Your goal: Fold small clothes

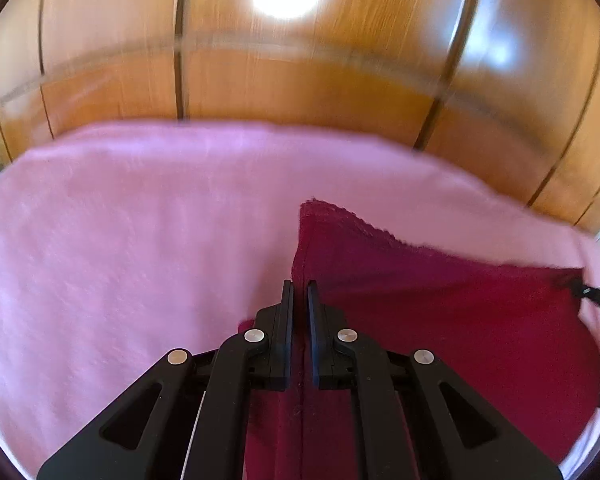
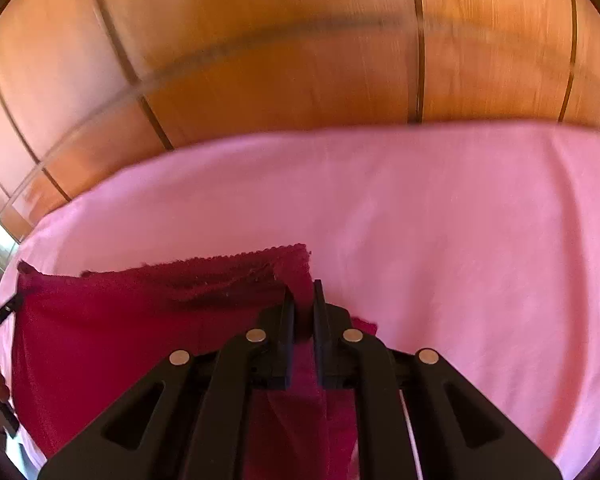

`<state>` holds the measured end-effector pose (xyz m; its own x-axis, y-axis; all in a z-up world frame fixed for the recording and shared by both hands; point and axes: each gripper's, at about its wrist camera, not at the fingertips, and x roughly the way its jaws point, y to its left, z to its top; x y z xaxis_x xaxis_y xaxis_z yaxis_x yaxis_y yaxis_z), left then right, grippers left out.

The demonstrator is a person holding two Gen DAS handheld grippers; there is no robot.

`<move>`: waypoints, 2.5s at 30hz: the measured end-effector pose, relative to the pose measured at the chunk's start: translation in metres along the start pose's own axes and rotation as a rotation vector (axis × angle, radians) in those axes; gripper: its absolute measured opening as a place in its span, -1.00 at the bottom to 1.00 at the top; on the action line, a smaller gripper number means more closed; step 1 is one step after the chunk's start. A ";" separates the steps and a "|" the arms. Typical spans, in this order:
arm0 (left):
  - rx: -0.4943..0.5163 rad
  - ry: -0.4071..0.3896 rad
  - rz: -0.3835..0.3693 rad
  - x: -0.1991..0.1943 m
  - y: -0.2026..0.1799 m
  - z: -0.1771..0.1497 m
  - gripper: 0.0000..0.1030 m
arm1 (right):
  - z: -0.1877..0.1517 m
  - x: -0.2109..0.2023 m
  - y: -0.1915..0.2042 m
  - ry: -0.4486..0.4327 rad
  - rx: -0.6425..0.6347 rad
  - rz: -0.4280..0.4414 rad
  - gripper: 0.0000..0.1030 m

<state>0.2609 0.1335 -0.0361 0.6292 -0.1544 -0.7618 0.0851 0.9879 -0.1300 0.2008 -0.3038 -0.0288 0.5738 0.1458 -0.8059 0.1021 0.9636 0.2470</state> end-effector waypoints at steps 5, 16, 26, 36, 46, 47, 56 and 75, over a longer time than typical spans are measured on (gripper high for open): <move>-0.021 0.052 -0.015 0.003 0.010 -0.011 -0.65 | -0.009 -0.021 -0.012 -0.024 0.041 0.075 0.00; -0.198 0.065 -0.201 -0.078 0.056 -0.100 0.33 | -0.121 -0.104 -0.042 0.029 0.132 0.312 0.24; -0.210 0.119 -0.333 -0.096 0.042 -0.142 -0.74 | -0.156 -0.102 -0.030 0.056 0.161 0.286 -0.67; -0.185 0.153 -0.391 -0.134 0.044 -0.167 -0.78 | -0.176 -0.159 -0.042 0.051 0.066 0.265 -0.76; -0.234 0.046 -0.272 -0.174 0.056 -0.168 -0.42 | -0.160 -0.173 -0.042 -0.052 0.078 0.138 0.05; -0.219 0.026 -0.243 -0.176 0.055 -0.164 -0.42 | -0.153 -0.174 -0.036 -0.069 0.060 0.142 0.05; -0.143 0.060 -0.287 -0.170 0.039 -0.165 0.04 | -0.102 -0.122 0.033 -0.106 -0.098 0.107 0.54; 0.414 0.132 -0.282 -0.161 0.006 -0.213 -0.77 | -0.096 -0.035 0.019 -0.027 -0.122 0.056 0.69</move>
<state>-0.0048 0.1604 -0.0493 0.4371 -0.3903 -0.8103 0.5529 0.8272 -0.1001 0.1045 -0.2691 -0.0476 0.5976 0.1959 -0.7775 -0.0295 0.9744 0.2229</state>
